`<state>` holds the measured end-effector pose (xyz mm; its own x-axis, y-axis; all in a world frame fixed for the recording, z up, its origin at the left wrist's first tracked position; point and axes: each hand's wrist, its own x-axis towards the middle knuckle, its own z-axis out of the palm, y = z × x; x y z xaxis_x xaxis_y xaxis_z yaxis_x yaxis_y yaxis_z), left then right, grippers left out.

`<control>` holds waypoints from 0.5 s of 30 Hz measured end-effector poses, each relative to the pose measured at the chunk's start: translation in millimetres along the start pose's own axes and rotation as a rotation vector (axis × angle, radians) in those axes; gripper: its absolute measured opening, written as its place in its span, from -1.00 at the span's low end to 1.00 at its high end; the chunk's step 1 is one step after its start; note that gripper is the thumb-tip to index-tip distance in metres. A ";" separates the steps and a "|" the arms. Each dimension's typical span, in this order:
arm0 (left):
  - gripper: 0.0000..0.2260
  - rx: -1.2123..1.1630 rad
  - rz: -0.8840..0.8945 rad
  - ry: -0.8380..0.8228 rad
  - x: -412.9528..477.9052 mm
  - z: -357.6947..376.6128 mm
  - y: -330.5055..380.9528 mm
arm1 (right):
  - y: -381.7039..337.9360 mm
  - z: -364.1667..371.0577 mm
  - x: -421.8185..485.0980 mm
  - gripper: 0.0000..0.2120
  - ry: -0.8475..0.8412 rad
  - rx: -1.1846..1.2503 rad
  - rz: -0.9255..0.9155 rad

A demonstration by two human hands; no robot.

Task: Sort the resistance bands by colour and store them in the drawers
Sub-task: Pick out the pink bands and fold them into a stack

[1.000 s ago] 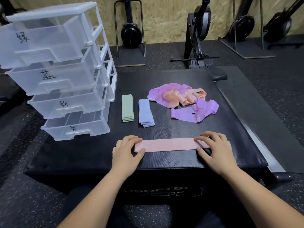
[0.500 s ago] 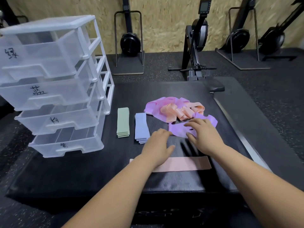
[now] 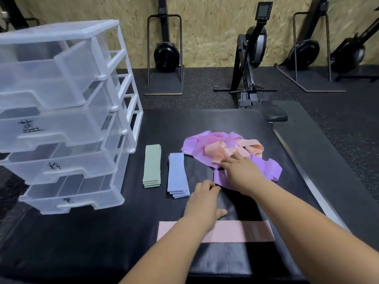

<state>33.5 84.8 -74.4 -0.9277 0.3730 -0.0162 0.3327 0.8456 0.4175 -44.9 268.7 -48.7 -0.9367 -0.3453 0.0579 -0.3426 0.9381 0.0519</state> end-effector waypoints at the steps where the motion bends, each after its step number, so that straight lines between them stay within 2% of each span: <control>1: -0.39 -0.001 0.001 0.000 0.2 0.1 -0.4 | 0.8 -1.2 0.3 -0.57 0.023 0.012 0.014; 3: -0.39 -0.011 -0.004 -0.003 0.0 -0.5 -0.6 | 0.8 -9.3 -2.2 -0.65 0.086 0.054 0.048; 7: -0.41 -0.039 -0.012 -0.007 -2.2 -4.2 1.0 | 1.3 -46.0 -14.1 -0.88 0.253 0.319 0.280; 11: -0.44 -0.088 -0.047 -0.042 -3.0 -20.1 7.0 | 13.1 -85.2 -22.4 -0.85 0.430 0.586 0.282; 15: -0.44 -0.217 -0.057 0.029 -1.0 -49.2 16.8 | 16.5 -131.9 -31.5 -0.82 0.489 0.686 0.292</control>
<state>31.6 79.9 -22.6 -0.9493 0.3136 -0.0205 0.2386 0.7617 0.6024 -11.4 291.2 81.8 -0.9115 0.0839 0.4027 -0.2100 0.7470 -0.6308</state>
